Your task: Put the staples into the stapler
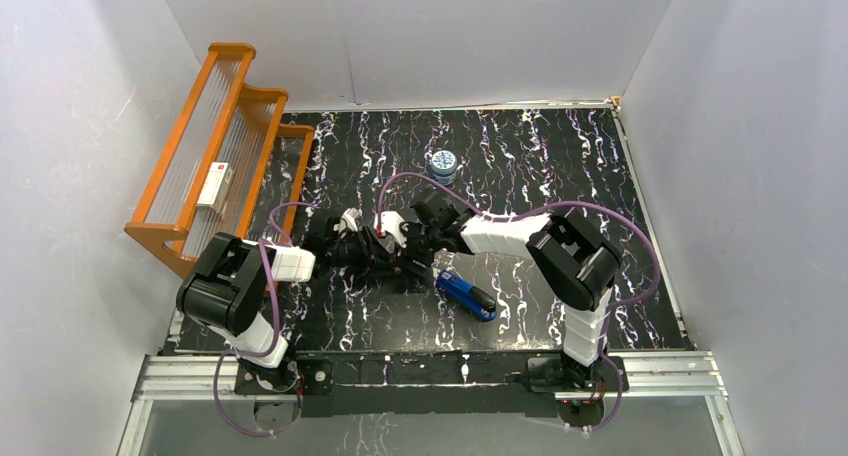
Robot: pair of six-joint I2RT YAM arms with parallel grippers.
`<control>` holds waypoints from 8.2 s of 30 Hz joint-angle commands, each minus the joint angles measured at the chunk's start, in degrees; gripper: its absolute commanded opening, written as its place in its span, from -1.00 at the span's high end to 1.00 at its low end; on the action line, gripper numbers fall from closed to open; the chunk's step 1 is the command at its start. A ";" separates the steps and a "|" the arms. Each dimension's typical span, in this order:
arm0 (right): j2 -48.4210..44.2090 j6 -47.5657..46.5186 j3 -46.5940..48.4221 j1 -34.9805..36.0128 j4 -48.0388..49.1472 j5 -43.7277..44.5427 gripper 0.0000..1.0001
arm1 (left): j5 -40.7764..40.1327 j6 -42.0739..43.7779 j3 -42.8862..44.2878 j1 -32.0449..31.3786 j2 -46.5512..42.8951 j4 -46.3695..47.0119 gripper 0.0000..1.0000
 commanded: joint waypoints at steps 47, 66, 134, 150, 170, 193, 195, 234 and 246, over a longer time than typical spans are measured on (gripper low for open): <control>2.32 -2.02 3.40 2.51 7.35 -4.96 0.00 | 5.86 -3.49 -1.25 -0.13 6.80 16.96 0.44; -5.71 1.17 1.75 -1.54 1.61 -1.31 -0.55 | 4.03 -1.82 -0.23 1.26 7.41 14.47 0.34; -3.20 -21.96 -0.39 -5.23 -8.14 -3.04 0.20 | -1.79 5.84 -0.83 5.95 -4.66 -7.70 0.25; -2.99 -22.09 0.59 -5.79 -11.28 -5.17 0.17 | 0.11 3.18 -1.07 6.30 -2.84 1.48 0.38; -3.47 -21.31 -0.51 -5.87 -8.76 -4.11 0.17 | 1.32 3.08 0.05 6.30 0.80 4.48 1.00; -8.58 -4.93 -5.68 -13.44 -1.94 0.31 0.10 | -14.18 4.27 2.04 7.20 -5.10 -6.18 0.96; -9.08 -3.82 -6.75 -13.46 0.31 0.68 0.05 | -14.87 4.93 2.63 7.18 -5.84 -7.95 0.81; -53.05 43.56 -22.57 -14.22 -21.26 12.12 -0.84 | -19.66 18.42 19.46 -9.17 -23.78 -33.56 -0.48; -42.61 54.01 -19.00 -1.75 -32.92 18.97 -0.66 | -31.42 9.65 13.55 -9.17 -26.50 -31.90 -0.50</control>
